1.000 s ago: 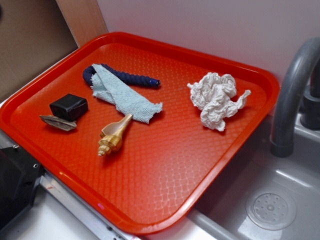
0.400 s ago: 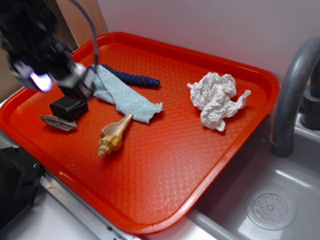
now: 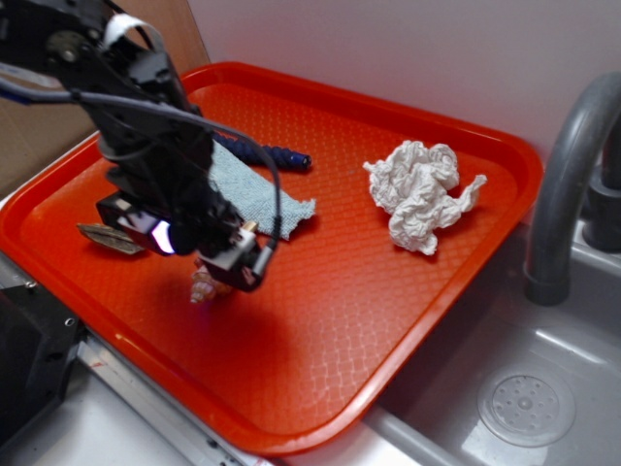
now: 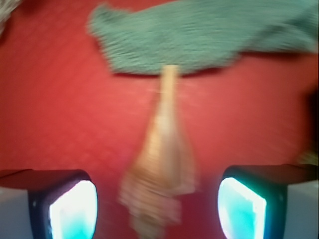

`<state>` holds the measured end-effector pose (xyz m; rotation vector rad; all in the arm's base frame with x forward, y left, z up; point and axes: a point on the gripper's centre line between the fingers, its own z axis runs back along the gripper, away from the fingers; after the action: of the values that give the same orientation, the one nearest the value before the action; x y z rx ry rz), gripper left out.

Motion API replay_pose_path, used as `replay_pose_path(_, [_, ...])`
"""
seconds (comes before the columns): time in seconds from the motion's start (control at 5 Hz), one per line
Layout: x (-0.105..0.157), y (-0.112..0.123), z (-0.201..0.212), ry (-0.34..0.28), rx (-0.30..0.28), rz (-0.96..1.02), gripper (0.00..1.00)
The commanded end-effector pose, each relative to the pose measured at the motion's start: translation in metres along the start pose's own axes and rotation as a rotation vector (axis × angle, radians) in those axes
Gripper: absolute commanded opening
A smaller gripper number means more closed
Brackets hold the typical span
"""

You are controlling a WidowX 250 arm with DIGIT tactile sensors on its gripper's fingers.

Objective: Grab the shell.

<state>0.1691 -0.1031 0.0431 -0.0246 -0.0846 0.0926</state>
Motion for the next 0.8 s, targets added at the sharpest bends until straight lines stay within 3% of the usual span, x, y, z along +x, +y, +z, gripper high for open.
replay_pose_path(0.0, [0.003, -0.011, -0.019, -0.001, -0.013, -0.042, 1.00])
replay_pose_path(0.2, [0.000, -0.003, -0.028, 0.035, 0.033, -0.019, 1.00])
replay_pose_path(0.4, [0.000, -0.002, -0.033, 0.037, 0.086, 0.025, 0.00])
replay_pose_path(0.6, [0.002, -0.003, -0.016, 0.040, 0.078, -0.072, 0.00])
